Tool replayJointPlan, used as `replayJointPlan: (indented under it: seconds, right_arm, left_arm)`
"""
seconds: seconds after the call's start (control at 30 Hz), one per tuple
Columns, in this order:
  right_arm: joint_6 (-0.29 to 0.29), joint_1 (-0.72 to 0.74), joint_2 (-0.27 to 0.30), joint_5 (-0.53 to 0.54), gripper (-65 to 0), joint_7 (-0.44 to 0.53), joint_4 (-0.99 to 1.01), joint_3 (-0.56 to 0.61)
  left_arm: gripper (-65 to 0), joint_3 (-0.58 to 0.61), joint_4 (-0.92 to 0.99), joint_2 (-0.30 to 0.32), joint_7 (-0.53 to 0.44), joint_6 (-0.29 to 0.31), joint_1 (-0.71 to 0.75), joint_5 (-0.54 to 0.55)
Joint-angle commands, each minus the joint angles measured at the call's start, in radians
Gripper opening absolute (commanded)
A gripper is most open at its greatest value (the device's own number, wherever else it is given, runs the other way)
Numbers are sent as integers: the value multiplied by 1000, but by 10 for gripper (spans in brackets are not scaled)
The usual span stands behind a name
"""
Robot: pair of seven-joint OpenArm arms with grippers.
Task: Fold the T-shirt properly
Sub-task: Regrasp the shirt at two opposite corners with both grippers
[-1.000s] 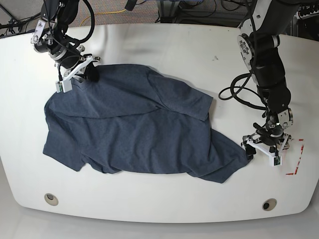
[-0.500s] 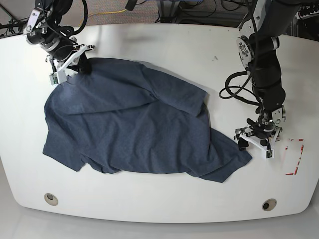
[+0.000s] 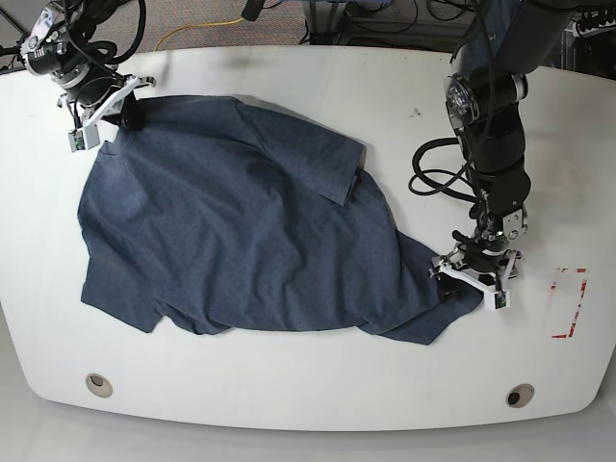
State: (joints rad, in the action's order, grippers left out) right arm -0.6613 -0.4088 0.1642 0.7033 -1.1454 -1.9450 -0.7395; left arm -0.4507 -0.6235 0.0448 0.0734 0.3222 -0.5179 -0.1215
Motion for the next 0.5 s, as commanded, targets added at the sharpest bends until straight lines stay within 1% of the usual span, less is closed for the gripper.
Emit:
replayJointPlan:
  seconds: [0.0, 0.07, 0.1, 0.13, 0.23, 0.27, 0.4, 0.43, 0.47]
  right_arm:
    - [-15, 3, 13, 14, -650, 18, -20, -16]
    - [-15, 3, 13, 14, -650, 18, -20, -28]
    - [-15, 3, 13, 14, -650, 18, -20, -33]
    - [-15, 1, 13, 14, -650, 18, -20, -33]
    - [-15, 1, 21, 9, -650, 18, -20, -35]
    - [-15, 3, 30, 9, -650, 18, -20, -35]
    - [-15, 4, 50, 9, -650, 25, -17, -36]
    - [-15, 4, 50, 9, -650, 26, -17, -45]
    - [-15, 6, 51, 14, -650, 26, -17, -71]
  left_arm:
    - [-275, 3, 6, -15, 55, 12, -9, -2]
    - [-361, 3, 7, -16, 55, 12, -11, -2]
    - [-414, 3, 4, -26, 56, 10, -11, -2]
    - [-453, 3, 3, -32, 56, 8, -11, -2]
    - [-625, 3, 1, -36, 59, 7, -11, -4]
    - [-650, 3, 1, -35, 59, 7, -11, -4]
    - [-650, 2, -35, -33, 61, 12, -2, -5]
    - [-650, 2, -57, -29, 61, 13, 3, -5]
    - [-650, 2, -97, -10, 62, 15, 26, -4]
